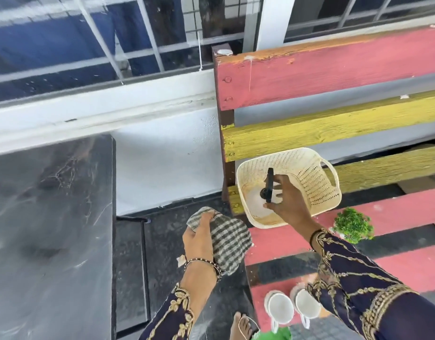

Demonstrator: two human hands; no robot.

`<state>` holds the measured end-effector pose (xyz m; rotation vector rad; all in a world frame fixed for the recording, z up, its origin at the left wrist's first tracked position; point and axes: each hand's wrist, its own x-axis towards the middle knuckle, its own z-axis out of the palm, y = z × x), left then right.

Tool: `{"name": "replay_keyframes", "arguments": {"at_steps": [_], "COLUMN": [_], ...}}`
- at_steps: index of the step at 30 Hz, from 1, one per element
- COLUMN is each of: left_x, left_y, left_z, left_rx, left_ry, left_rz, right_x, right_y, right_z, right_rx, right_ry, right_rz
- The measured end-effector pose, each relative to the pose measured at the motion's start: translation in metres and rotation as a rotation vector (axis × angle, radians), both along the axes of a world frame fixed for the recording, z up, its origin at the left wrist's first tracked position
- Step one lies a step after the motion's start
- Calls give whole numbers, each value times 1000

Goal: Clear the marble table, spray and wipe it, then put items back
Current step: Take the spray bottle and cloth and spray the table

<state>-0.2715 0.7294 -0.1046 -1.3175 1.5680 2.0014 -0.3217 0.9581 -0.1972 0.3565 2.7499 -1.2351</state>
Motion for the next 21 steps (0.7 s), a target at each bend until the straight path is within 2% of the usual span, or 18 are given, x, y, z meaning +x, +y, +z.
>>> {"name": "replay_keyframes", "arguments": {"at_steps": [4, 8, 11, 14, 17, 21], "left_x": [9, 21, 34, 51, 75, 106], "left_y": [-12, -31, -57, -93, -142, -228], "left_z": [22, 46, 69, 92, 115, 151], "left_rx": [47, 36, 36, 28, -5, 94], "left_ry": [22, 75, 111, 174, 242, 280], "left_rz": [22, 1, -45, -116, -187, -218], "right_x": [25, 55, 81, 109, 136, 163], "right_y": [-8, -46, -100, -164, -230, -310], "right_z": [35, 81, 129, 177, 211, 242], "right_rx": [121, 151, 5, -170, -243, -315], "right_ry": [13, 67, 142, 101, 74, 27], "right_rz": [-65, -73, 21, 171, 326, 458]}}
